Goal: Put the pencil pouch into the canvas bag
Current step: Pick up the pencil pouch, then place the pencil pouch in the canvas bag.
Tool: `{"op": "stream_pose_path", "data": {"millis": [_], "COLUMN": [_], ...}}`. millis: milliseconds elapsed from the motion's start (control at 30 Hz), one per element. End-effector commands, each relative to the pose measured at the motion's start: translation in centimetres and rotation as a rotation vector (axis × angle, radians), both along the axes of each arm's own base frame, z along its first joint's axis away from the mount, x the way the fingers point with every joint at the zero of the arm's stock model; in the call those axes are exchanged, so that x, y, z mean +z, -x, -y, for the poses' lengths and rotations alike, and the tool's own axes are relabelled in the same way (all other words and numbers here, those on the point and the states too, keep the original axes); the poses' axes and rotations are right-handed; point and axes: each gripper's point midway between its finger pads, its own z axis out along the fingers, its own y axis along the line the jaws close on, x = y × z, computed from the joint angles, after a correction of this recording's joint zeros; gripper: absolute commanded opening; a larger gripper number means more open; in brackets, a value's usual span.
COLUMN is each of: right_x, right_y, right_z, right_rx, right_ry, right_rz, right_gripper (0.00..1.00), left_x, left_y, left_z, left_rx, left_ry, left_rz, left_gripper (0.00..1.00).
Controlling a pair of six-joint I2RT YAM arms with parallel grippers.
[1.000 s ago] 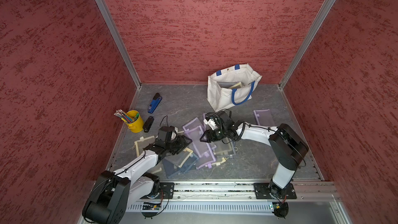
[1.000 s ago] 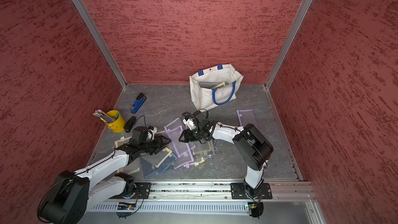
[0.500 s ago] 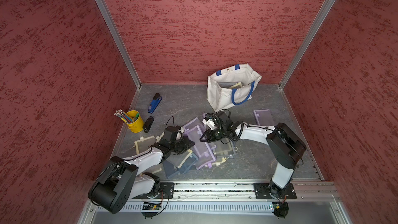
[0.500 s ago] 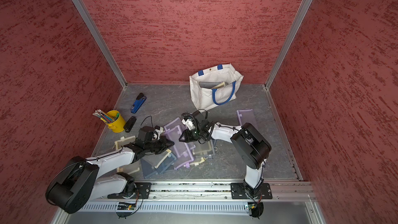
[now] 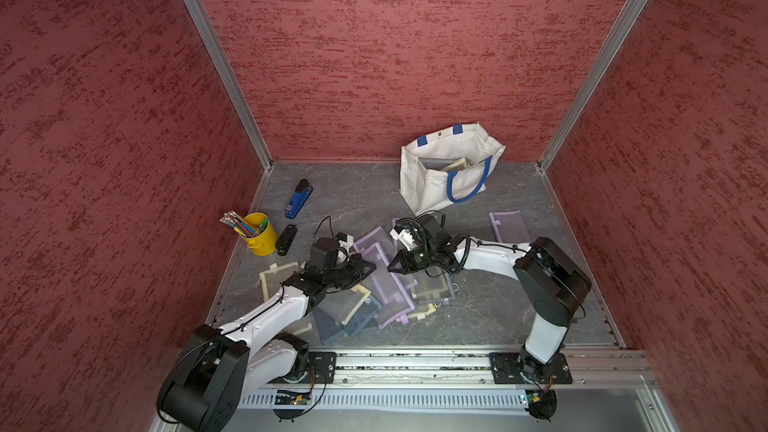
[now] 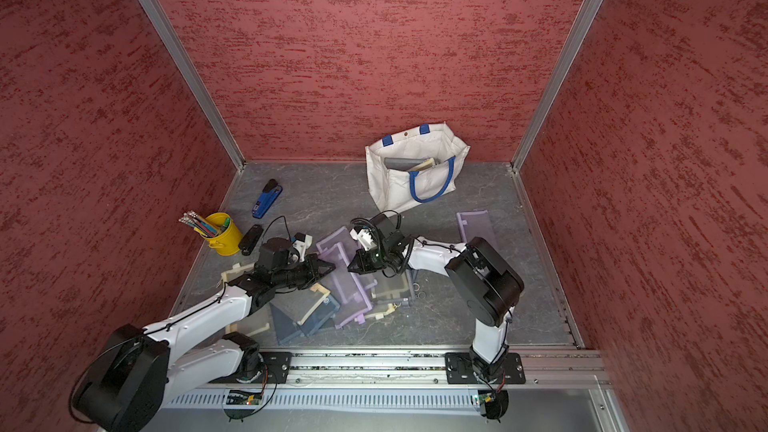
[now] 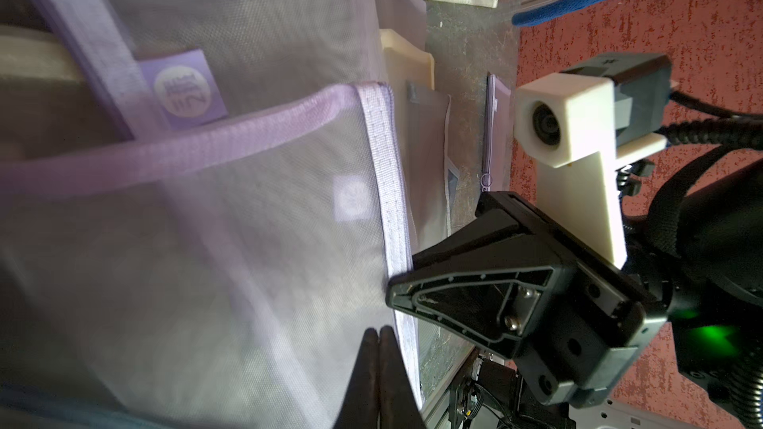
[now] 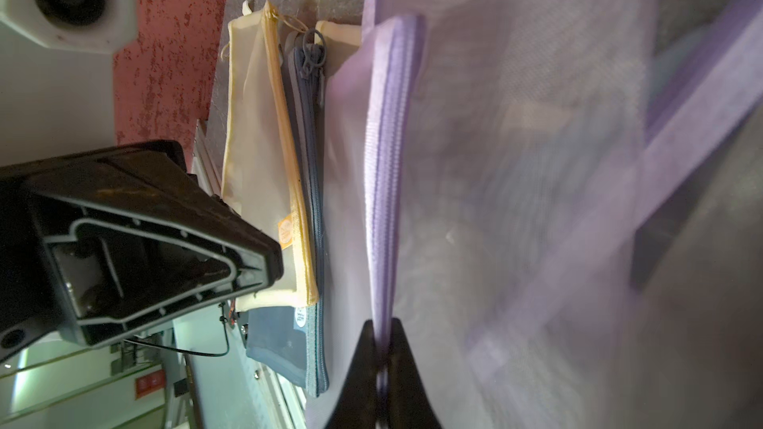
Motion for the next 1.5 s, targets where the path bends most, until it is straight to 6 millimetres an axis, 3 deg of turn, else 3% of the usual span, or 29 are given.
{"op": "stream_pose_path", "data": {"millis": [0,67,133,200,333,467,667,767,933,1067,1267,1400,1467], "right_x": [1.1,2.8,5.1,8.5,16.1,23.9,33.2,35.5,37.5,36.1,31.7,28.9,27.5], "right_y": [-0.3,-0.7,-1.0,-1.5,-3.2,-6.2,-13.0,-17.1,-22.7,-26.5,-29.9,-31.2,-31.8], "right_z": [-0.4,-0.4,-0.2,0.0,1.4,4.6,12.1,16.4,23.0,26.2,27.7,27.7,27.6], "right_rx": [0.017,0.011,-0.001,-0.021,-0.114,-0.257,-0.546,-0.698,-0.952,-1.116,-1.286,-1.342,-1.357], "right_ry": [-0.005,-0.016,-0.028,-0.051,-0.097,-0.109,-0.065,-0.033,-0.104,-0.144,-0.166,-0.192,-0.190], "right_rz": [0.052,0.091,0.139,0.196,0.320,0.446,0.611,0.643,0.610,0.543,0.441,0.369,0.339], "right_gripper": [0.00,0.00,0.00,0.00,0.00,0.00,0.00,0.00,0.00,0.00,0.00,0.00,0.00], "left_x": [1.2,1.9,3.0,4.6,8.0,11.5,15.1,16.1,18.3,18.8,18.3,17.9,16.9], "left_y": [-0.1,-0.1,0.0,0.1,0.4,0.0,-0.5,-0.5,0.5,1.4,1.7,1.3,0.6], "left_z": [-0.3,-0.7,-1.0,-1.3,-1.6,-1.6,0.4,2.6,7.6,11.5,15.0,15.4,14.5], "left_rx": [-0.005,-0.003,-0.010,-0.031,-0.055,-0.029,-0.049,-0.109,-0.254,-0.352,-0.399,-0.390,-0.352], "left_ry": [-0.022,-0.042,-0.079,-0.133,-0.217,-0.210,-0.253,-0.265,-0.231,-0.243,-0.265,-0.286,-0.348], "left_rz": [0.029,0.044,0.073,0.120,0.222,0.312,0.432,0.483,0.606,0.666,0.677,0.666,0.636], "left_gripper": [0.00,0.05,0.22,0.44,0.71,0.98,0.99,0.99,0.99,1.00,0.99,1.00,0.99]}}
